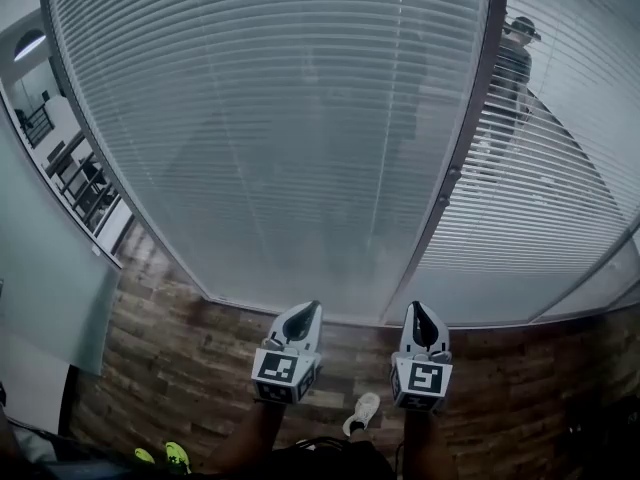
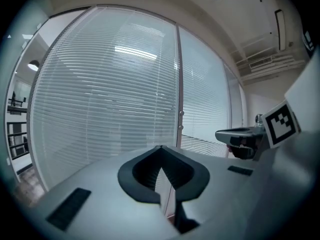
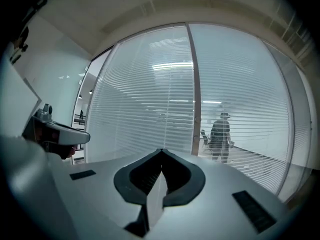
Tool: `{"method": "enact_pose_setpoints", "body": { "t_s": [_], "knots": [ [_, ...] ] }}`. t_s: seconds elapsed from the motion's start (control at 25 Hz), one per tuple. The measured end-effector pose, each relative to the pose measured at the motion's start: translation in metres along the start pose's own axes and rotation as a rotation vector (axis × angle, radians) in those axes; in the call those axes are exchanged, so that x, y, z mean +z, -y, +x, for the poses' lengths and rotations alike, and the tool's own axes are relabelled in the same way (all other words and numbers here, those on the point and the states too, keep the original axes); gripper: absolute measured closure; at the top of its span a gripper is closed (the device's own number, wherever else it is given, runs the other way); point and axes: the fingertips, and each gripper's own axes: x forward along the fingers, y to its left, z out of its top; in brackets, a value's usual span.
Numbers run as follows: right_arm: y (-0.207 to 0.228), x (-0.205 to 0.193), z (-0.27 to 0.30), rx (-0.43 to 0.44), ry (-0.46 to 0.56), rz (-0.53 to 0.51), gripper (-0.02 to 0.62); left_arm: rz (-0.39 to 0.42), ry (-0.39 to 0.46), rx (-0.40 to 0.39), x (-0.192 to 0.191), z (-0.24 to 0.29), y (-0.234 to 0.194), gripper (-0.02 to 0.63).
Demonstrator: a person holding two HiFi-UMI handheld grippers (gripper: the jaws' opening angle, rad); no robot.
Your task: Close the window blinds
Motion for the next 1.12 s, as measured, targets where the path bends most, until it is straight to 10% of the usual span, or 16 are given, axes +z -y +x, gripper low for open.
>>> {"method": "enact_pose_setpoints", "body": {
  "t_s": [1.12],
  "knots": [
    [-0.064, -0.007, -0.168, -0.116, 0.017, -0.013, 0.592, 0.018, 0.013, -0.070, -0.016, -0.165, 0.025, 0.605]
  ]
}}
